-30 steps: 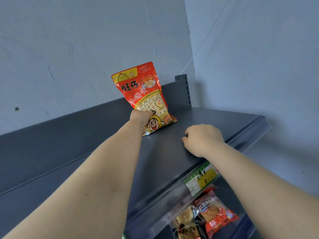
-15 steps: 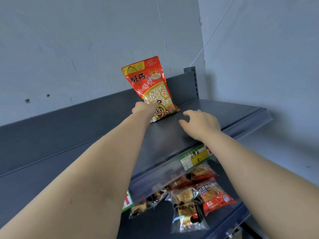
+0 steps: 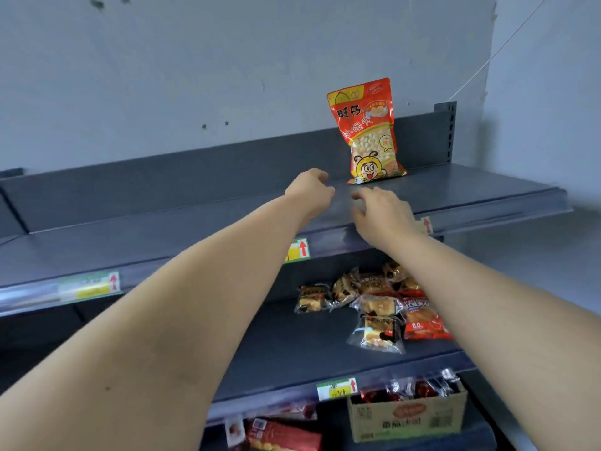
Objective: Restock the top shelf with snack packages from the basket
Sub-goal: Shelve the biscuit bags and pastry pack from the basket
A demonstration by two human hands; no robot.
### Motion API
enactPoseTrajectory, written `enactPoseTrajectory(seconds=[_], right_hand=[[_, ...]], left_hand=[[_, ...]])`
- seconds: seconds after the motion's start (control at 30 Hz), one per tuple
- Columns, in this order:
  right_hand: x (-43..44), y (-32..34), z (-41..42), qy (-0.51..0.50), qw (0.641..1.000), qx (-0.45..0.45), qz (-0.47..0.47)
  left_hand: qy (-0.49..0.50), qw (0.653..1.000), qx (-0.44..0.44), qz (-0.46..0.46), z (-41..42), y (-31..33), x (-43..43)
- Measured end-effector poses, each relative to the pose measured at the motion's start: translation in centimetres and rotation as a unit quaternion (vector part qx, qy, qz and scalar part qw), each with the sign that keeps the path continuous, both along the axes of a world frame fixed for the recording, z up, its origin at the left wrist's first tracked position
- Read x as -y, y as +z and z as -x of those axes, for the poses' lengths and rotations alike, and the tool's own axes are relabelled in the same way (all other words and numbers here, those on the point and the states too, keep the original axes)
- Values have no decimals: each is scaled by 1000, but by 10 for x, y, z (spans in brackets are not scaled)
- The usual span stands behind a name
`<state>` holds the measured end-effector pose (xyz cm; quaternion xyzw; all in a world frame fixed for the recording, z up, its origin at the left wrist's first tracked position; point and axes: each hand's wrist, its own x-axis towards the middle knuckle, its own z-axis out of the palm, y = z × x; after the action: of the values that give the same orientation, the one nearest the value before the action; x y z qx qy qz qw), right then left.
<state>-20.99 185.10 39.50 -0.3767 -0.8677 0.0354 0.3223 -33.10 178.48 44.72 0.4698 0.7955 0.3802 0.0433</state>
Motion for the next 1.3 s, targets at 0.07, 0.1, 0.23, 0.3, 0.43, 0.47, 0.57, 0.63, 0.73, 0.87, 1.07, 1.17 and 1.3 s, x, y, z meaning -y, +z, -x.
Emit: enactPoseTrajectory(seconds=[0.07,0.1,0.23,0.3,0.43,0.47,0.57,0.63,0.73,0.87,1.07,1.17,1.3], right_hand=[[23,-4,9,20,1000,-5,-9],[35,-7,13,28,999,-8,-13],[82,-21,31,75,997,-8,-22],[106,-29,43,105,994,-13,-34],[157,-49,71,161,986,-18,-40],[170,-55,79,173,984,-12,-33],[213,-79,102,197,980,12,7],[245,-95,117,212,976,34,33],[294,-118,138,236,968,69,56],[355,-149,162,256,959,104,71],[415,-209,177,272,936,189,122],[429,-238,179,283,918,244,133],[429,-266,186,297,895,303,141]], left_hand=[[24,1000,4,-13,-1,-10,33],[40,999,9,-16,0,-15,49],[120,991,-33,-44,15,-34,115],[154,985,-42,-73,26,-41,148],[198,975,-31,-94,49,-62,213],[213,973,-25,-89,55,-68,229],[251,966,7,-66,75,-90,278],[269,962,21,-42,88,-104,313],[290,956,31,15,110,-127,368],[302,945,60,108,140,-167,444],[279,914,121,269,165,-243,527],[252,890,116,362,170,-282,542],[247,869,166,395,170,-326,545]])
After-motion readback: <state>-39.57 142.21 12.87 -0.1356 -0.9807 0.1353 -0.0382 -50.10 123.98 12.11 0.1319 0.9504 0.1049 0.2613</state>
